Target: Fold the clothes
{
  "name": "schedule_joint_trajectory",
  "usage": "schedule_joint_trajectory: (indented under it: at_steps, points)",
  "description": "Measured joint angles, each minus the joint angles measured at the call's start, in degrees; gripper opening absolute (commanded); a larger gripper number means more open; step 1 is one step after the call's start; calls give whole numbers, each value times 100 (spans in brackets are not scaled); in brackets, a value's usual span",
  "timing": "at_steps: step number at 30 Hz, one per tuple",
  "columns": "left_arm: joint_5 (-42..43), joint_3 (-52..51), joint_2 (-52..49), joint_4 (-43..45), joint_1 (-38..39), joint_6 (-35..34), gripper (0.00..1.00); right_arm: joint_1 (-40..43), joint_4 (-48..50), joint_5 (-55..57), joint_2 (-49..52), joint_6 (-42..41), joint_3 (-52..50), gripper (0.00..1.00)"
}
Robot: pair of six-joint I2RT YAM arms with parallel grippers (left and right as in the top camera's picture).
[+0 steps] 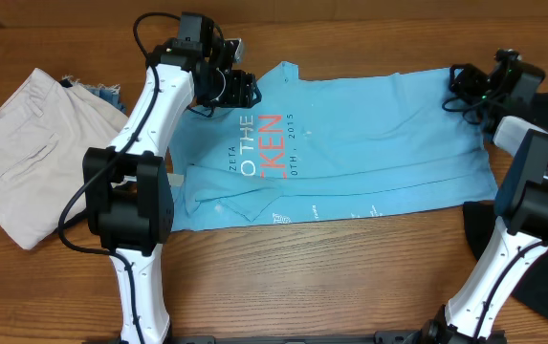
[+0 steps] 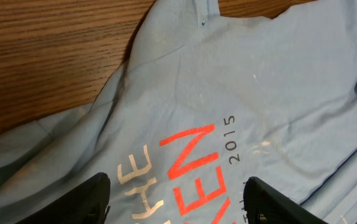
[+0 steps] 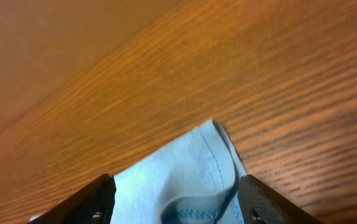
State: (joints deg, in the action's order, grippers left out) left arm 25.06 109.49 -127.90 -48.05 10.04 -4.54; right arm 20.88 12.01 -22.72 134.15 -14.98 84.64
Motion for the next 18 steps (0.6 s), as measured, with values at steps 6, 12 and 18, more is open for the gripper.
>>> schedule_joint_trajectory:
  at_steps: [6,12,18]
  points:
    - [0,0,0,-2,0,0,72,-9,39,238,17,-2,0,64]
    - [0,0,2,-20,0,0,72,-9,-66,262,61,4,24,69]
    - [0,0,0,-94,0,0,76,76,-1556,-155,24,55,614,70]
